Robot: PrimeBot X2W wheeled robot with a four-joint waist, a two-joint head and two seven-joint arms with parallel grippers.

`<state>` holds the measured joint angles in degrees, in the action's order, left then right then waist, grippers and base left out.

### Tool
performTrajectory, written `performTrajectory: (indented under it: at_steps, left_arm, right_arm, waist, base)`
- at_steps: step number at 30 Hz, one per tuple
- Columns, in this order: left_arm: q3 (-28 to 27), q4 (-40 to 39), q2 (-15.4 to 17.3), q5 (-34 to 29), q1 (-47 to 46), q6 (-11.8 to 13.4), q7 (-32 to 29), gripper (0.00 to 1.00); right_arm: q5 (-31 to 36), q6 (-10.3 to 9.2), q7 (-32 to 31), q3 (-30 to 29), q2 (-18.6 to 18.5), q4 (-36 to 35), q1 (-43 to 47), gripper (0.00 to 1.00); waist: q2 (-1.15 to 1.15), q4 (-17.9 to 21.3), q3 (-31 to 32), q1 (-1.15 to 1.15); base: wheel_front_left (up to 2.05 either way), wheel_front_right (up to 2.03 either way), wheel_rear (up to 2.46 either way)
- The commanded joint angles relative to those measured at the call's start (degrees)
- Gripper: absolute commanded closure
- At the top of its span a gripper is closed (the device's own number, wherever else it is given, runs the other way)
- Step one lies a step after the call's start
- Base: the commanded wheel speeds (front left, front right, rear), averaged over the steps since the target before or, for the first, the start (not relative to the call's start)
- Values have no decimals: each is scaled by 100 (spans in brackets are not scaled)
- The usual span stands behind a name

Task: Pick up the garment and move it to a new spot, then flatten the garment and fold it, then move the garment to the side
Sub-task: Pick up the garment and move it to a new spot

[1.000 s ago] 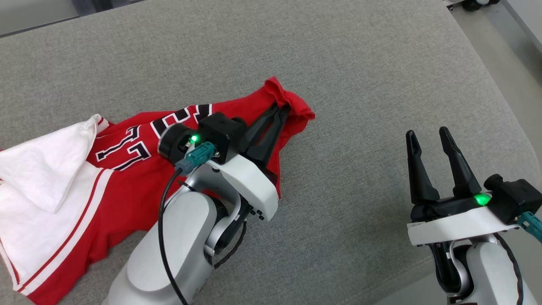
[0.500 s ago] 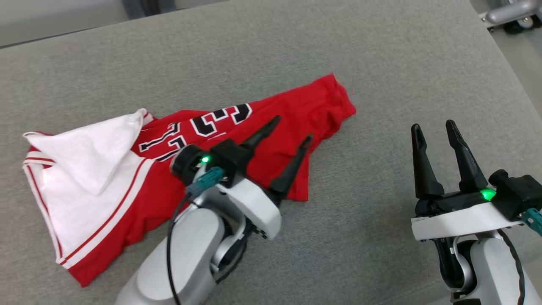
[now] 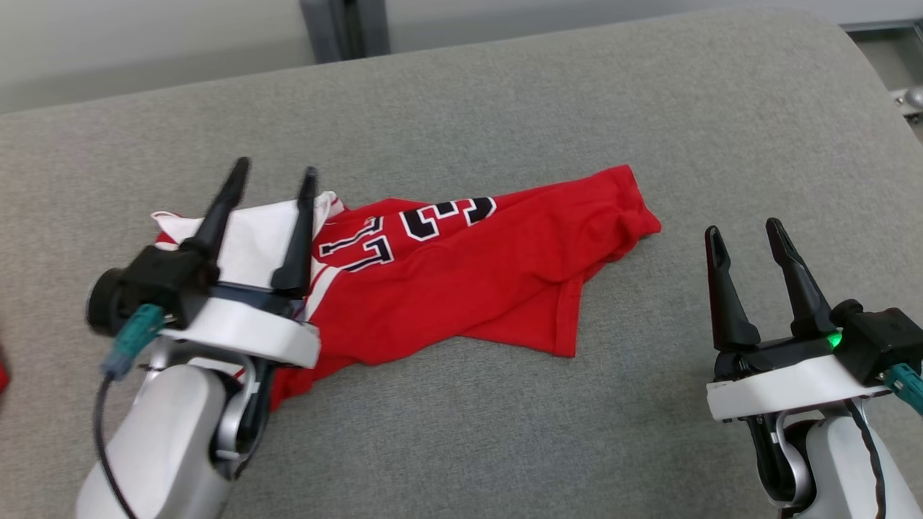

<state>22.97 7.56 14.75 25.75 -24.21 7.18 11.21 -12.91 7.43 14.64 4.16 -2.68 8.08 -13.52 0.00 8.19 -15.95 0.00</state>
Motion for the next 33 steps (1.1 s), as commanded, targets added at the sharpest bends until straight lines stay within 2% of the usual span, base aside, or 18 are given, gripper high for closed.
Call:
performTrajectory:
  at_steps: [1, 11, 17, 24, 33]
  left_arm:
    - [-136, -73, 115, 53, 135, 89, 43, 0]
    - [-704, -525, 731, 139, 1090, 536, 25, 0]
    - [-765, -946, 816, 166, 1707, 736, 15, 0]
    - [-779, -1038, 801, 276, 2265, 777, 115, 0]
    - [-734, -1030, 827, 228, 2508, 767, 183, 0]
  right_arm:
    - [63, 11, -46, -35, -38, -33, 64, 0]
    - [279, 11, -370, -90, -40, -146, 348, 0]
    - [311, 11, -531, -32, -40, -181, 568, 0]
    - [331, 11, -622, -92, -39, -221, 841, 0]
    - [338, 11, -751, -184, -38, -295, 1080, 0]
  waist:
    - [0, -146, 147, 0]
    - [0, -422, 646, 0]
    - [0, -442, 912, 0]
    - [0, -454, 1175, 0]
    - [0, -502, 1316, 0]
  base:
    - [0, 0, 0]
    - [0, 0, 0]
    - [0, 0, 0]
    - [0, 0, 0]
    - [0, 0, 0]
